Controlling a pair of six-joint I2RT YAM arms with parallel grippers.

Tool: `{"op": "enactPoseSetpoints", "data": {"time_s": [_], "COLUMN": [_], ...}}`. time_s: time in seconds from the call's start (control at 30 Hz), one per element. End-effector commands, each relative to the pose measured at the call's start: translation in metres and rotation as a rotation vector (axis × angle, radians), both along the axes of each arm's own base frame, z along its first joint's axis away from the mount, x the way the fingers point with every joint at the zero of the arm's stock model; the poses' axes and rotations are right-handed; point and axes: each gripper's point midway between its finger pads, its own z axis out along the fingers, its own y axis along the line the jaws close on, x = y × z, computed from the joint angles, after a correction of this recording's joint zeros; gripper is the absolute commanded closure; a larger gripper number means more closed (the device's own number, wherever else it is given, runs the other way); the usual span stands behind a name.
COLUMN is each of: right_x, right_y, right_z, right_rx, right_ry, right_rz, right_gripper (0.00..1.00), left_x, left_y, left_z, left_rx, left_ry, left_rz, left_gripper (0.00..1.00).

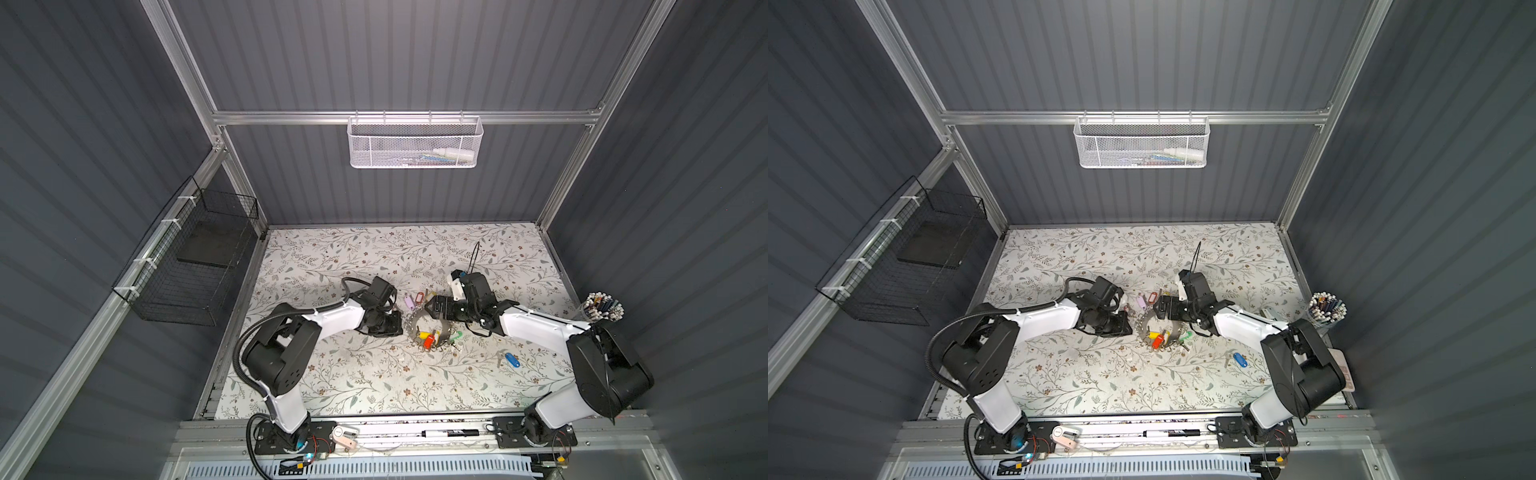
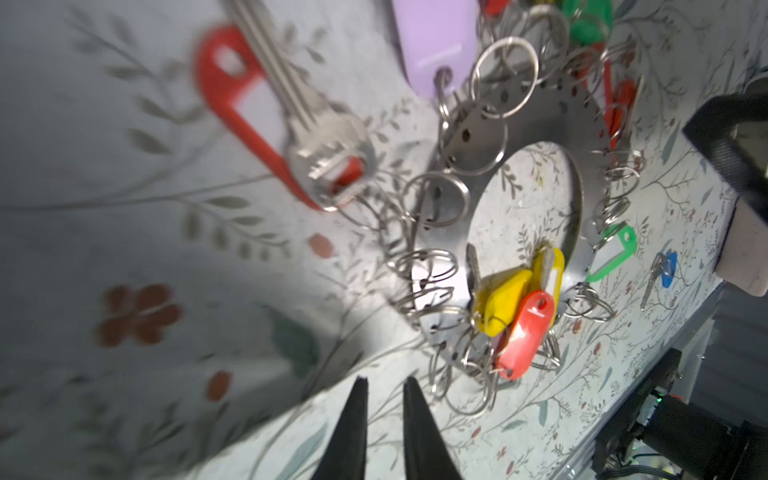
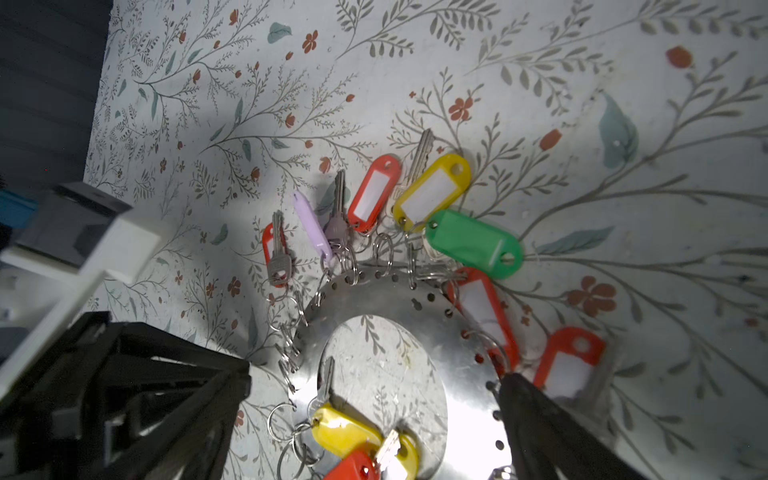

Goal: Put the keys on the keyring

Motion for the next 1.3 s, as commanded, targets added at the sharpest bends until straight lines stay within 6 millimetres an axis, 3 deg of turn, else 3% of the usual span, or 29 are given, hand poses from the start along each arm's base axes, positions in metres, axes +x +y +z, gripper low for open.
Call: {"op": "enactPoseSetpoints", "data": {"time_s": [0.0, 0.07, 0.27, 0.37, 0.53, 0.77, 0.97, 1.27], "right_x": [-0.005, -0.01, -0.031, -0.044, -0.06, -0.062, -0.06, -0.059], "right_y": [0.004, 0.008, 0.014, 0.012, 0.009, -0.001, -0.002, 0.001], "right_z": [-0.001, 0.003, 0.024, 0.025, 0.024, 0.03, 0.032, 0.027], "right_rx": [0.032, 0.059, 0.152, 0.169, 0.194, 0.225, 0.236, 0.257], "right_ry": [0.028, 0.037, 0.059, 0.089, 0.134, 0.133, 0.129, 0.149], "right_rz": [0.014, 0.032, 0.089, 0.096, 0.109, 0.081, 0.072, 0.067], "right_gripper": [0.01, 0.01, 0.01, 0.01, 0.01, 0.01, 0.01, 0.01], "left_x": [0.018, 0.016, 0.005, -0.001, -0.012, -0.014, -0.023, -0.027], "left_y": [0.005, -0.005, -0.023, -0.026, -0.029, -0.032, -0.038, -0.036], "left_z": [0.025, 0.03, 0.018, 0.013, -0.014, -0.037, -0.027, -0.027], "left_rx": [-0.098, -0.141, -0.245, -0.264, -0.222, -0.226, -0.297, -0.303], "left_ry": [-0.094, -0.133, -0.151, -0.141, -0.087, -0.042, -0.041, -0.044], "left_rz": [0.031, -0.056, -0.192, -0.218, -0.263, -0.27, -0.312, -0.306], "left_gripper": [0.66, 0.58, 0.58, 0.58, 0.59, 0.58, 0.6, 0.74]}}
